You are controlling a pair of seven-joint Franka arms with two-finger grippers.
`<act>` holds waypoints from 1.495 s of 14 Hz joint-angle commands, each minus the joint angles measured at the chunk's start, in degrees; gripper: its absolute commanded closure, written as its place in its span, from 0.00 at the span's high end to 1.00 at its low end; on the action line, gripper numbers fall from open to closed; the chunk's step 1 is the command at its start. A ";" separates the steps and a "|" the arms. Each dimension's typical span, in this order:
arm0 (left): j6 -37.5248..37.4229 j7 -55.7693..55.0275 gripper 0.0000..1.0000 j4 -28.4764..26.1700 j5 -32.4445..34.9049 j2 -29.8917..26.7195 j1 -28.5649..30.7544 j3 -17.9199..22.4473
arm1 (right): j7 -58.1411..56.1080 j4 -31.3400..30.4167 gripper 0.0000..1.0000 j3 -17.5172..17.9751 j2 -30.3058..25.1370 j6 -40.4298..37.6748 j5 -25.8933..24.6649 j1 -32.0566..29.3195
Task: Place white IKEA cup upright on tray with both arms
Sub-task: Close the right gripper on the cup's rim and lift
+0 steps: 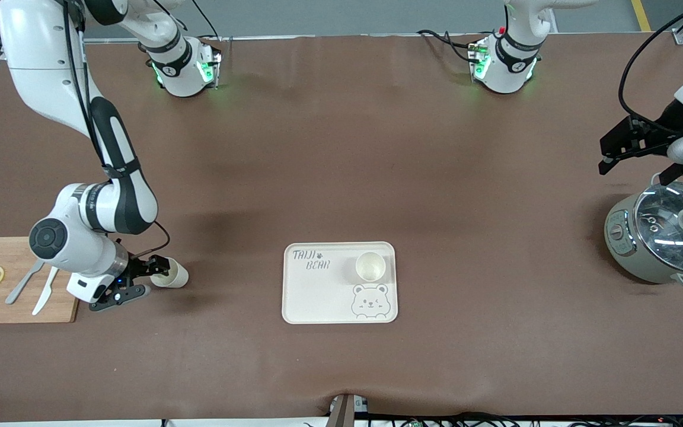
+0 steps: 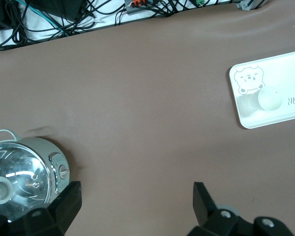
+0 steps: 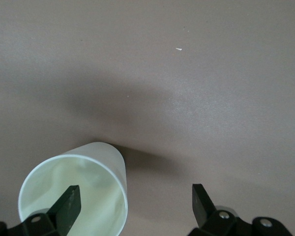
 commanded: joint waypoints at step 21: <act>0.78 -0.44 1.00 0.66 1.42 -0.44 0.41 -1.30 | -1.03 0.69 0.00 0.11 0.61 0.49 2.85 0.05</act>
